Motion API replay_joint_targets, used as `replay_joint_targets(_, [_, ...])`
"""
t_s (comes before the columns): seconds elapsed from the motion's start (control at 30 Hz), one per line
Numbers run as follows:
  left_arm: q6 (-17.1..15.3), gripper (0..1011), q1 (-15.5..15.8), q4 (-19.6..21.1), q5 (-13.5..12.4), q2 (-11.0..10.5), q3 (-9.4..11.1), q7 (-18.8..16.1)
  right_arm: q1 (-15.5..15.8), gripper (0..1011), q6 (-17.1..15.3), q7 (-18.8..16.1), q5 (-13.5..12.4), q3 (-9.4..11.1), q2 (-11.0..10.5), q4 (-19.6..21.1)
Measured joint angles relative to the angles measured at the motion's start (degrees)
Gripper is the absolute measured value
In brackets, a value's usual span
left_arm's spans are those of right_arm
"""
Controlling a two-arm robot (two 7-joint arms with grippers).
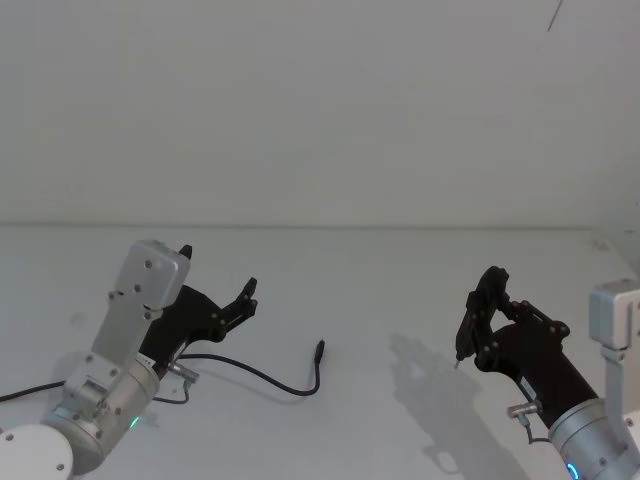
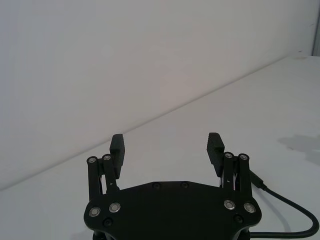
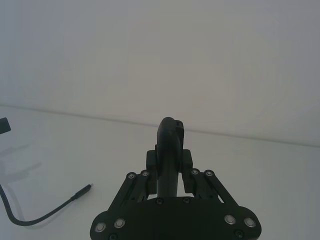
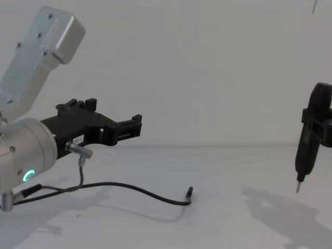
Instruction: Pick up the data cable with the one hand.
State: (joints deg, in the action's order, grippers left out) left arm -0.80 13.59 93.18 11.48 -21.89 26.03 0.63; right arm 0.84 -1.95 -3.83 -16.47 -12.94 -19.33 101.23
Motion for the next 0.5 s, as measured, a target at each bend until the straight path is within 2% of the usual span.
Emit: replay_joint_targets(0.5, [0.00, 1001, 0.00, 0.00, 0.00, 0.00, 0.00, 0.00, 0.00, 279, 0.00, 0.00, 0.00, 0.00, 0.00, 0.00])
